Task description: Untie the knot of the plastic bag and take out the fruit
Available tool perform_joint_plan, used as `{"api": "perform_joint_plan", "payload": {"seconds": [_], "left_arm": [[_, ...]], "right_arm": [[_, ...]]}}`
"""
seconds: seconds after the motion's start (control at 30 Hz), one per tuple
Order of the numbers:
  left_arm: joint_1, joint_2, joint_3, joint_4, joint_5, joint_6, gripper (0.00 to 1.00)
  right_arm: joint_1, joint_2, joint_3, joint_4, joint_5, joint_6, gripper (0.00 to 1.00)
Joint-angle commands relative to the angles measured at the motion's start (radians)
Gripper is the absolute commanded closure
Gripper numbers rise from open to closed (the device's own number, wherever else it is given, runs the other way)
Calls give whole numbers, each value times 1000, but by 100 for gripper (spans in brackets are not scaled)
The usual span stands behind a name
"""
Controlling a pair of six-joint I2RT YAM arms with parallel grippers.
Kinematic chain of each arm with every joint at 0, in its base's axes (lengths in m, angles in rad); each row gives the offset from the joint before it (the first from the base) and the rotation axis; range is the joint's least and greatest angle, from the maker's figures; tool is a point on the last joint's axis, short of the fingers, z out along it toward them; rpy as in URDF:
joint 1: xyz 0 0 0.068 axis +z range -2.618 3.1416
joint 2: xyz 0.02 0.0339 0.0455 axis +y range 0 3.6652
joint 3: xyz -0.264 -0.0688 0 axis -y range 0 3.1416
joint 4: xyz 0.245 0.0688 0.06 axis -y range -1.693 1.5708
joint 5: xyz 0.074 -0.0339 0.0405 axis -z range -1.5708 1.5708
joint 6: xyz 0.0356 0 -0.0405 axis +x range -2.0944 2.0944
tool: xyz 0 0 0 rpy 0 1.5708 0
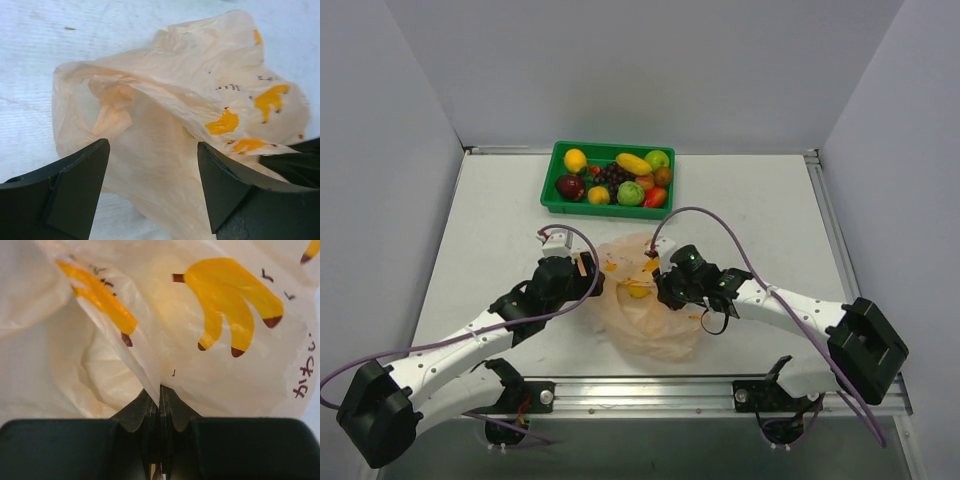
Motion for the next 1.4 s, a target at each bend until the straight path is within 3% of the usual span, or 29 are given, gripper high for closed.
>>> {"api": "perform_joint_plan", "payload": {"seconds": [0.0, 0.27, 0.5, 0.83, 1.07, 1.37], "left_arm": [[-60, -45, 16, 65, 21, -27, 18], [-224, 111, 112, 102, -28, -21, 19], [-265, 245, 198, 188, -59, 103, 21], [-269, 421, 296, 317, 10, 284, 21], [-252, 586, 335, 371, 46, 412, 11], [-209, 709, 373, 377, 256, 518, 3]], "right_arm": [[-2, -57, -98, 183, 149, 159, 96], [-4, -120, -290, 356, 340, 376, 95], [-13, -282, -304, 361, 438, 389, 99], [-27, -259, -293, 349, 384, 432, 100], [-42, -265, -299, 354, 344, 457, 100], [-73, -284, -329, 346, 311, 458, 100]]}}
